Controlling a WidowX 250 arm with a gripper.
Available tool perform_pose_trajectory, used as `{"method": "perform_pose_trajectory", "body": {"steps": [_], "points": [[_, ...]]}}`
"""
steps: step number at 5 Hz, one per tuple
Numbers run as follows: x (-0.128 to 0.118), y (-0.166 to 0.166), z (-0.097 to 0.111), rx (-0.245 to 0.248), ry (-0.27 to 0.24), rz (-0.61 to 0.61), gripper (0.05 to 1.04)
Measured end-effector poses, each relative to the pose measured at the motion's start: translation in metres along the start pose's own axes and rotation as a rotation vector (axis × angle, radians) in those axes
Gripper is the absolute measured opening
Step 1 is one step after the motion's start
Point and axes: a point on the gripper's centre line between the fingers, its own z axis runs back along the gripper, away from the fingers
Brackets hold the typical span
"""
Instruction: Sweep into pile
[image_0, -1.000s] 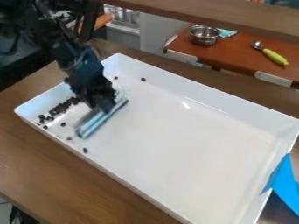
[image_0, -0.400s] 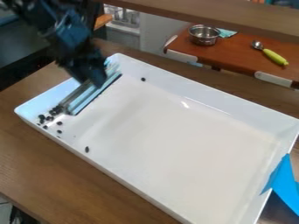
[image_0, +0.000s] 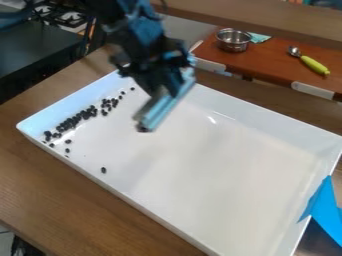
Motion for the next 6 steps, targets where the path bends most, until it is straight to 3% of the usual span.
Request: {"method": "perform_pose_trajectory", "body": {"steps": [1,2,3,4,6], "points": [[-0.022,0.004,-0.038,0.080,0.011,-0.052,0.363],[-0.045,0.028,-0.063,0.151,0.039,-0.123,0.363],[-0.049,0.053,-0.066,0.204,0.024,-0.166,0.363],[-0.045,0.068,-0.066,0.225,0.010,-0.207,0.363],[-0.027,0.131,-0.038,0.315,0.001,-0.237,0.363]]}}
